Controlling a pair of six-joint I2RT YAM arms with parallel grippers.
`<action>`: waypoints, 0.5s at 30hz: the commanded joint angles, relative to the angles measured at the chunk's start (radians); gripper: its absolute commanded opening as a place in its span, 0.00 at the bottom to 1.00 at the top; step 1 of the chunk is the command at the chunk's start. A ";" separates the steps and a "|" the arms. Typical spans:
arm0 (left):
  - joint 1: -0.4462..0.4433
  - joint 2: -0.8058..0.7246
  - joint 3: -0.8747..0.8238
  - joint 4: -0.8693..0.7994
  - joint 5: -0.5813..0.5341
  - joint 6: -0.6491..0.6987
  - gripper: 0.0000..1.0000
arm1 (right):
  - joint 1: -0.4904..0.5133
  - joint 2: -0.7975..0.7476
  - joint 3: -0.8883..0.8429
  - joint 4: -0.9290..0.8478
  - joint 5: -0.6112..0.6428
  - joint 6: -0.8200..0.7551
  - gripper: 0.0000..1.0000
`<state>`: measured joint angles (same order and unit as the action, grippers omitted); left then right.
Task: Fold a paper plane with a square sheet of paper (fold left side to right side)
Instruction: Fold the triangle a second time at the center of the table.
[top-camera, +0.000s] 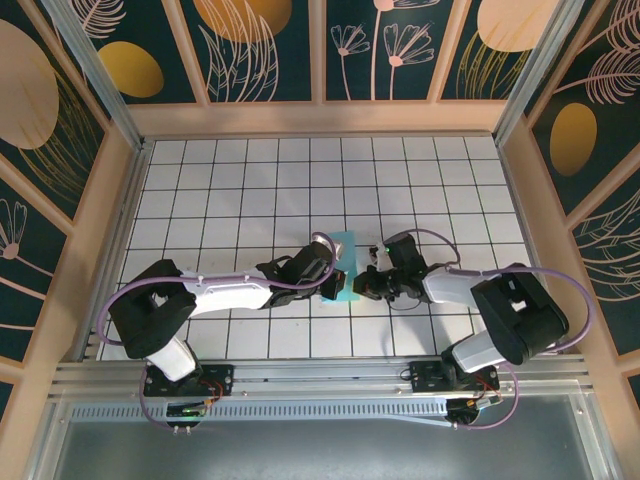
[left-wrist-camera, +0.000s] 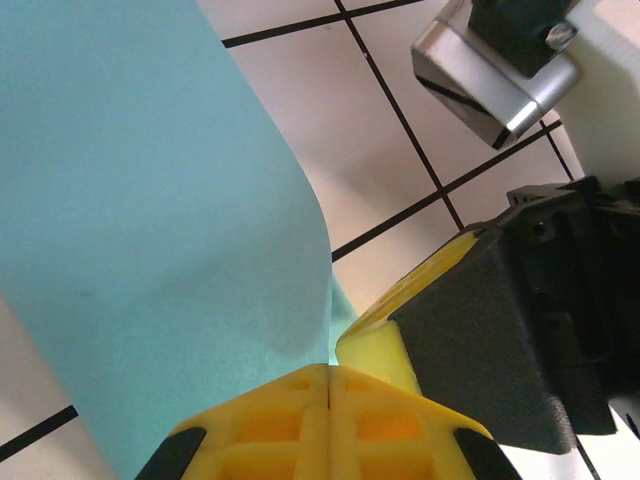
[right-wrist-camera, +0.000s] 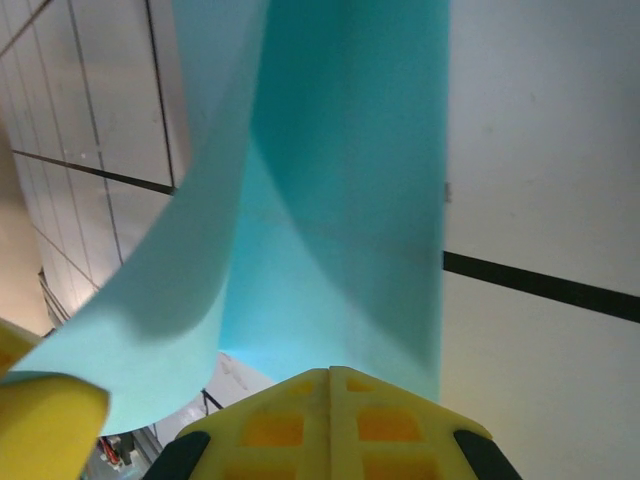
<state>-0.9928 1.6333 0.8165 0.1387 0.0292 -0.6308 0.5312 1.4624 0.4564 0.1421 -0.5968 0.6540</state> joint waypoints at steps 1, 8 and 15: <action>0.010 -0.023 -0.015 0.030 0.002 -0.011 0.00 | 0.010 0.024 0.024 -0.037 0.026 -0.015 0.00; 0.012 -0.023 -0.016 0.019 -0.003 -0.004 0.00 | 0.038 0.055 0.044 -0.087 0.074 -0.034 0.00; 0.024 -0.024 -0.017 0.005 -0.003 0.014 0.00 | 0.042 0.076 0.054 -0.119 0.095 -0.048 0.00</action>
<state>-0.9798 1.6329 0.8074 0.1383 0.0257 -0.6300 0.5648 1.5105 0.4984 0.0891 -0.5579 0.6315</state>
